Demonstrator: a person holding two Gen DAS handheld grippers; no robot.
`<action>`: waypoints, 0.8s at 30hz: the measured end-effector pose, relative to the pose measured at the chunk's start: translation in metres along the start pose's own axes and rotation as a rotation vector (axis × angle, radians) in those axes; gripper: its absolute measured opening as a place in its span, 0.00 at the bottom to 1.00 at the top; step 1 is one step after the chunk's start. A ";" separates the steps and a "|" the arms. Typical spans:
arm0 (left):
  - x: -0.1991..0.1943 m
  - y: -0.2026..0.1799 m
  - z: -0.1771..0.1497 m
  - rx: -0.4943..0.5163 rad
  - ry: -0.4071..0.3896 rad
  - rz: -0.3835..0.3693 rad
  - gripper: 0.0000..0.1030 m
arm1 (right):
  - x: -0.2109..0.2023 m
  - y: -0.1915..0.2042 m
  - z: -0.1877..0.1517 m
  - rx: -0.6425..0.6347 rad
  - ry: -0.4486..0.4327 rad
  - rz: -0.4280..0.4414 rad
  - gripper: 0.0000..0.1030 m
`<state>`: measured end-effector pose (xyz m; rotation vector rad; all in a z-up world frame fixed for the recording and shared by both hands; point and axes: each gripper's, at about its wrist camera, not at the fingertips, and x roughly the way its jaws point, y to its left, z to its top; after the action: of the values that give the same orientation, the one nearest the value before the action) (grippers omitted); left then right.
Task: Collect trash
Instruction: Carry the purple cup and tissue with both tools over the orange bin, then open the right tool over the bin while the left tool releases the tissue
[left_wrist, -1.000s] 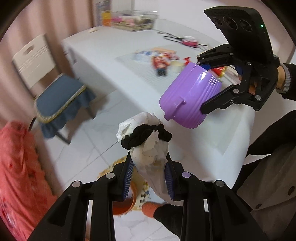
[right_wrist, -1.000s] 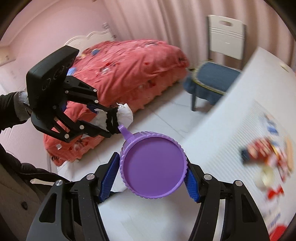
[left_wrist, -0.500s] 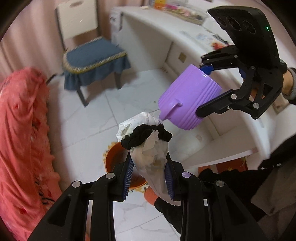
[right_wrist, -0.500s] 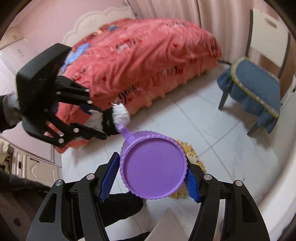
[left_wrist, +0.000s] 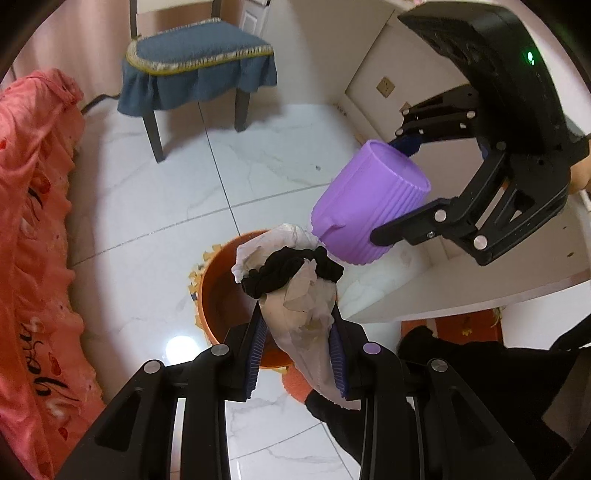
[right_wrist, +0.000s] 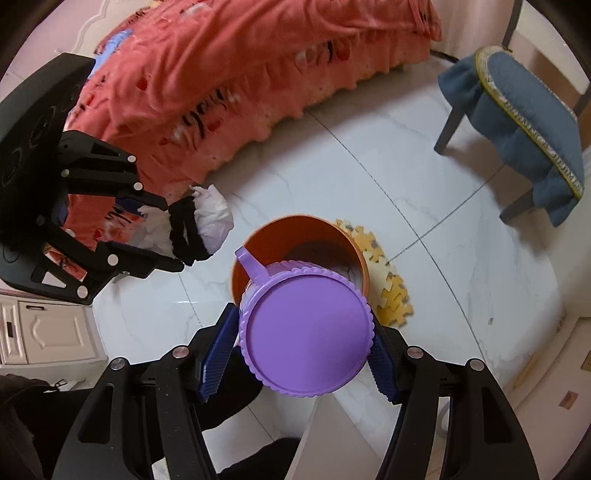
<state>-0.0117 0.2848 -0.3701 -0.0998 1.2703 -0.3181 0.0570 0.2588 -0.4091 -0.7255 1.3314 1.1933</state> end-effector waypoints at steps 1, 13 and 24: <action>0.006 0.002 -0.002 0.002 0.009 -0.001 0.32 | 0.005 -0.001 0.000 0.002 0.008 0.002 0.63; 0.012 0.007 -0.014 -0.016 -0.001 0.043 0.61 | 0.039 -0.006 0.000 0.022 0.055 0.028 0.63; 0.011 0.006 -0.017 -0.026 0.039 0.035 0.61 | 0.051 0.006 0.000 -0.002 0.072 0.011 0.78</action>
<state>-0.0237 0.2894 -0.3864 -0.0933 1.3140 -0.2747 0.0431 0.2722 -0.4565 -0.7702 1.3955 1.1867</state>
